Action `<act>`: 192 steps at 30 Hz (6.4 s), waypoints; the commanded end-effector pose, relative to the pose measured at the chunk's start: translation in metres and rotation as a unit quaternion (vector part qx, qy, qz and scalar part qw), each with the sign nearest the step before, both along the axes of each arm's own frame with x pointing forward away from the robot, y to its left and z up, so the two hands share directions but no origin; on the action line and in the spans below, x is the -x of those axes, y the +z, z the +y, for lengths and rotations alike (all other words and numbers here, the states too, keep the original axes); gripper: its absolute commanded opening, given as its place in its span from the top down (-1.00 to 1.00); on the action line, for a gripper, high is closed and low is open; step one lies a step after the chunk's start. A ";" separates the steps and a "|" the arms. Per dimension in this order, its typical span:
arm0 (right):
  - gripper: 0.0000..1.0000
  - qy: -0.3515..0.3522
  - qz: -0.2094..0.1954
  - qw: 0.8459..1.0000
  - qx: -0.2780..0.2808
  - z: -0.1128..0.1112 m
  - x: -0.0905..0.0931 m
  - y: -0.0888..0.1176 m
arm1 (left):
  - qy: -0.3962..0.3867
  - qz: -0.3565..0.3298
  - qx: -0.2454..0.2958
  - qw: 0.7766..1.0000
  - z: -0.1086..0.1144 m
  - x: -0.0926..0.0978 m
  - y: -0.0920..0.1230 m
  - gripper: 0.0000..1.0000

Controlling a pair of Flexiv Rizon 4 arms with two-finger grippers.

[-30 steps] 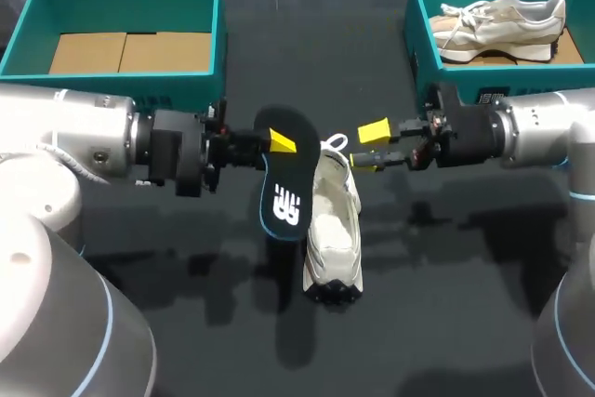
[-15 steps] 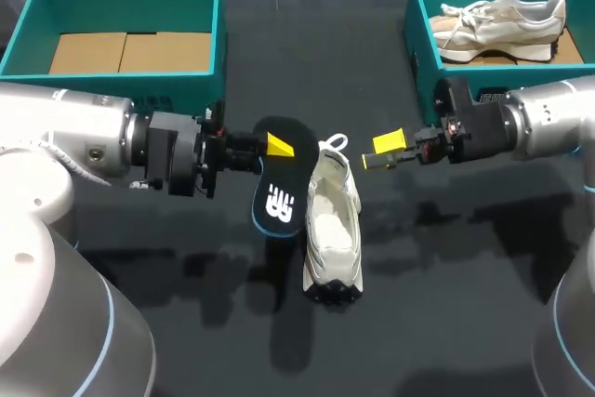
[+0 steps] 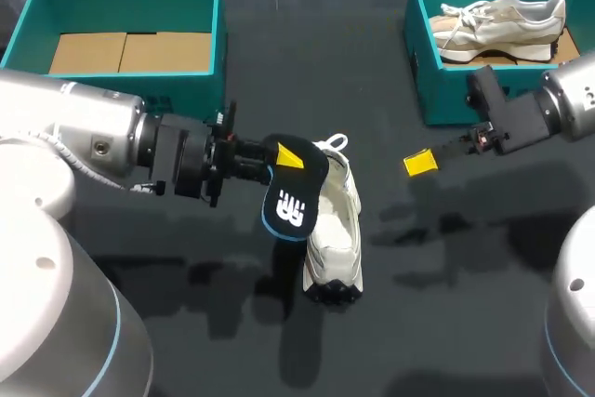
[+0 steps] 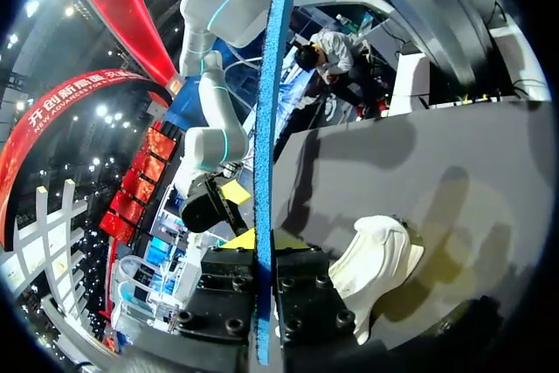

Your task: Take the shoe out of the shoebox, open the shoe tongue, remove and reinsert the insole, then place the shoe into the shoebox

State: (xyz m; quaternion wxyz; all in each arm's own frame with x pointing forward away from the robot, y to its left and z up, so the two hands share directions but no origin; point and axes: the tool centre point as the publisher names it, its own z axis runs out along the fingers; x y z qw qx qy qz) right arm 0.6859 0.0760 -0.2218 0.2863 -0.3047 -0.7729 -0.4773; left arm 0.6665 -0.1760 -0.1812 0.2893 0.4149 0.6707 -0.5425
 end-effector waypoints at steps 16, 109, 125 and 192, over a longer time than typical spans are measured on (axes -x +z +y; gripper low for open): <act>-1.00 -0.030 -0.162 0.969 0.184 -0.026 0.027 -0.019 | -0.010 0.057 0.037 0.998 -0.002 0.030 -0.005 1.00; -1.00 0.164 -0.304 0.903 0.255 0.039 0.024 -0.133 | -0.035 0.225 0.052 0.972 -0.054 0.058 -0.060 1.00; -1.00 0.164 -0.304 0.903 0.255 0.039 0.024 -0.133 | 0.033 0.262 0.090 0.960 -0.059 0.057 -0.063 1.00; -1.00 0.164 -0.304 0.903 0.255 0.039 0.024 -0.133 | 0.079 0.286 0.115 0.948 -0.070 0.024 -0.096 1.00</act>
